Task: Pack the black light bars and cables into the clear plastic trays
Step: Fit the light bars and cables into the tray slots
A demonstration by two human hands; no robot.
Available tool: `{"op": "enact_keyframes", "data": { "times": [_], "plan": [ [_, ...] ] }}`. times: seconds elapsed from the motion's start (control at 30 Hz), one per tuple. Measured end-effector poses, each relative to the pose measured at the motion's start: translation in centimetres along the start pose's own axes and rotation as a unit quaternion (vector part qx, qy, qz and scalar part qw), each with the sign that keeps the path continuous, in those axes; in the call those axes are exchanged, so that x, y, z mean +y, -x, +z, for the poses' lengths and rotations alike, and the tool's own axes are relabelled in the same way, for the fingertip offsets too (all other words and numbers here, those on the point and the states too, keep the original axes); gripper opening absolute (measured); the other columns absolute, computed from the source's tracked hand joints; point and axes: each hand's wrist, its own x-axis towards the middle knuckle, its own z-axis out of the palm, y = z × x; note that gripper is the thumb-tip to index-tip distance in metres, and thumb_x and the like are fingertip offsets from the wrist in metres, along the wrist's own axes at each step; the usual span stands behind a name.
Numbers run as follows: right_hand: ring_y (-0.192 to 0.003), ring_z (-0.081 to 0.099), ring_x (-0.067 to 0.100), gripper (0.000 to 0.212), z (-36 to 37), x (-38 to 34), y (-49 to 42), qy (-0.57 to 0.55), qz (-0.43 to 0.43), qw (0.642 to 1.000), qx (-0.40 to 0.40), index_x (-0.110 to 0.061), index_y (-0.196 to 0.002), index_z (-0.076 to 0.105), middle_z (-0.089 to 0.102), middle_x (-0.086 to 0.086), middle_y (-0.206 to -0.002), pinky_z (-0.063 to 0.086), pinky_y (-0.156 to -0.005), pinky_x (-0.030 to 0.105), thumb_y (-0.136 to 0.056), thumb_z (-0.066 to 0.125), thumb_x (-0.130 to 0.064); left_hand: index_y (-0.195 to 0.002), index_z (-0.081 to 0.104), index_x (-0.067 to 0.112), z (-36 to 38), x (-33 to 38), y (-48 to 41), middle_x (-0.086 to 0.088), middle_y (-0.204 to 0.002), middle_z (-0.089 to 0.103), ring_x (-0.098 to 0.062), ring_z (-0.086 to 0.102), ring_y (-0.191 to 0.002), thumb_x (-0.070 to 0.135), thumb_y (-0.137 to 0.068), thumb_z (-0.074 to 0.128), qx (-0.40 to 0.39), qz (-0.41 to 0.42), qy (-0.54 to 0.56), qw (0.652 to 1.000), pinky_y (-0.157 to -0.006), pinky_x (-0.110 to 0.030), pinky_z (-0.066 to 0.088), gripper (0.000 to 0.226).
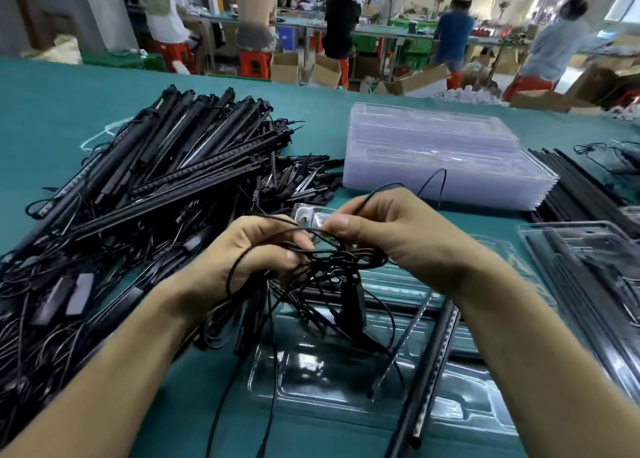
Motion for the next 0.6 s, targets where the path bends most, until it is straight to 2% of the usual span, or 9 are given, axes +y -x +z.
{"op": "enact_keyframes", "data": {
  "times": [0.1,0.17,0.23,0.37,0.47,0.53,0.6],
  "plan": [
    [-0.049,0.047,-0.002,0.016,0.8,0.3,-0.1,-0.004,-0.011,0.999,0.035,-0.015,-0.081,0.074,0.063,-0.01,-0.062,0.036,-0.044,0.014,-0.092,0.064,-0.019,-0.07,0.076,0.023,0.1,0.2,-0.1,0.002,-0.067,0.067,-0.008,0.062,-0.059,0.003,-0.06,0.068,0.032,0.021,0.033,0.999,-0.059,-0.018,0.052,0.024],
    [-0.049,0.047,0.001,0.016,0.8,0.7,-0.1,-0.043,-0.021,0.997,0.068,-0.012,-0.08,0.075,0.062,-0.006,-0.061,0.037,-0.043,0.015,-0.087,0.068,-0.024,-0.07,0.072,0.026,0.2,0.2,-0.1,0.001,-0.068,0.067,-0.012,0.063,-0.057,0.005,-0.066,0.069,0.053,0.024,0.049,0.997,-0.056,-0.022,0.053,0.021],
    [-0.052,0.049,0.005,0.023,0.6,1.1,0.1,-0.066,-0.035,0.994,0.078,-0.011,-0.078,0.075,0.062,-0.001,-0.063,0.041,-0.048,0.016,-0.079,0.069,-0.033,-0.07,0.07,0.027,0.3,0.3,-0.2,0.0,-0.068,0.066,-0.017,0.064,-0.055,0.016,-0.066,0.079,0.076,0.017,0.038,0.996,-0.053,-0.026,0.054,0.014],
    [-0.067,0.057,0.009,0.024,0.6,1.8,0.2,-0.135,-0.037,0.989,0.038,-0.015,-0.08,0.078,0.069,0.001,-0.073,0.047,-0.063,0.019,-0.075,0.074,-0.038,-0.076,0.072,0.029,0.7,0.2,-0.3,0.001,-0.071,0.068,-0.014,0.064,-0.053,0.017,-0.072,0.084,0.138,0.003,0.033,0.99,-0.044,-0.025,0.051,0.017],
    [-0.065,0.058,0.01,0.016,0.8,2.5,0.3,-0.217,-0.022,0.975,0.03,-0.017,-0.075,0.076,0.069,0.001,-0.074,0.046,-0.065,0.022,-0.07,0.075,-0.032,-0.083,0.077,0.03,0.8,0.2,-0.3,0.003,-0.079,0.073,-0.008,0.066,-0.064,0.03,-0.071,0.079,0.123,0.021,-0.029,0.992,-0.057,-0.02,0.055,0.012],
    [-0.06,0.058,0.01,0.009,1.1,2.8,0.5,-0.248,-0.019,0.968,0.037,-0.014,-0.076,0.073,0.068,0.003,-0.072,0.047,-0.058,0.018,-0.072,0.075,-0.022,-0.087,0.079,0.028,1.0,0.3,-0.3,0.004,-0.088,0.076,-0.006,0.07,-0.078,0.025,-0.081,0.071,0.088,0.037,-0.048,0.994,-0.072,-0.017,0.054,0.011],
    [-0.053,0.059,0.011,0.01,1.4,2.8,0.7,-0.233,-0.021,0.971,0.049,-0.007,-0.08,0.068,0.066,0.005,-0.068,0.046,-0.049,0.015,-0.074,0.073,-0.014,-0.092,0.079,0.027,1.2,0.4,-0.2,0.001,-0.098,0.077,-0.011,0.071,-0.094,0.028,-0.084,0.064,0.052,0.042,-0.053,0.996,-0.083,-0.02,0.052,0.017]
  ]
}}
